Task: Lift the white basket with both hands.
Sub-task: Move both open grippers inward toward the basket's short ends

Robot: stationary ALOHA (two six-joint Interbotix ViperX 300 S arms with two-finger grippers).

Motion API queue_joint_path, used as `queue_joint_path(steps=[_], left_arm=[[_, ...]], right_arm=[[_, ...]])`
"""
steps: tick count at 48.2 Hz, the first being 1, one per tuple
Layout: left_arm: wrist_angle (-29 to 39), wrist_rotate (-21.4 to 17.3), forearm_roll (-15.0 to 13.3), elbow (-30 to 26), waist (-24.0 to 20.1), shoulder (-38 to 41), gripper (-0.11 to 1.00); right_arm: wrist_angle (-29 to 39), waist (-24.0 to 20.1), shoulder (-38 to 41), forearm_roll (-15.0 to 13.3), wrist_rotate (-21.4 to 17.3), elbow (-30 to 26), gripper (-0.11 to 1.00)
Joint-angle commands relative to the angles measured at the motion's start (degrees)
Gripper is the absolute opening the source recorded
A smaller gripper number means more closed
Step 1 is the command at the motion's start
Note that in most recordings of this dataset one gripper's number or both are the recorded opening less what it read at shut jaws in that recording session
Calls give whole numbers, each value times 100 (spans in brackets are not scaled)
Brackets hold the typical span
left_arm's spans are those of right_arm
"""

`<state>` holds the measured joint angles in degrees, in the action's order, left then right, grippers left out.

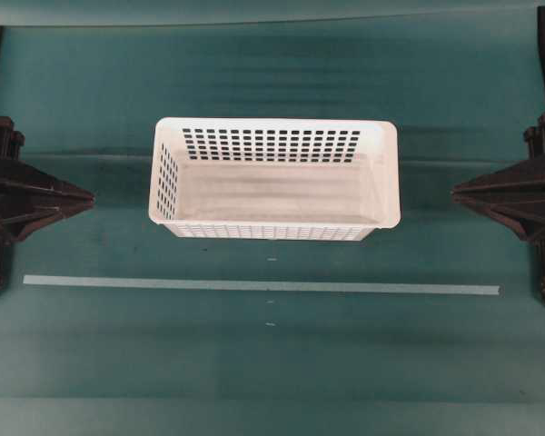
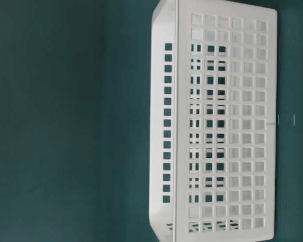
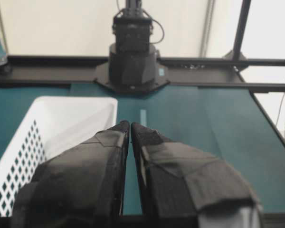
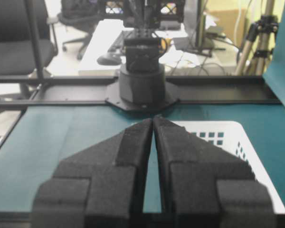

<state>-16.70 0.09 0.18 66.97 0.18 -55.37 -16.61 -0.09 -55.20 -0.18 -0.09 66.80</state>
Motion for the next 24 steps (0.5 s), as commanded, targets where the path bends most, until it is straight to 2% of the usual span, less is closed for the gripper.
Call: queue_joint_path(steps=[1, 5, 9, 12, 17, 24], left_arm=[[105, 211, 70, -167, -79, 114, 14], [220, 404, 70, -264, -97, 141, 14], [343, 580, 70, -325, -114, 123, 3], [431, 738, 70, -378, -114, 123, 0], [589, 1090, 79, -519, -141, 132, -2], [905, 1775, 70, -870, -220, 246, -2]], right_arm=[[-44, 9, 35, 70, -62, -53, 14], [9, 26, 35, 369, -202, -53, 18], [141, 105, 35, 773, -501, -62, 8], [334, 167, 35, 1055, -773, -88, 4], [1020, 404, 53, 1424, -1248, -237, 2], [2312, 949, 185, 1626, -1898, -703, 2]])
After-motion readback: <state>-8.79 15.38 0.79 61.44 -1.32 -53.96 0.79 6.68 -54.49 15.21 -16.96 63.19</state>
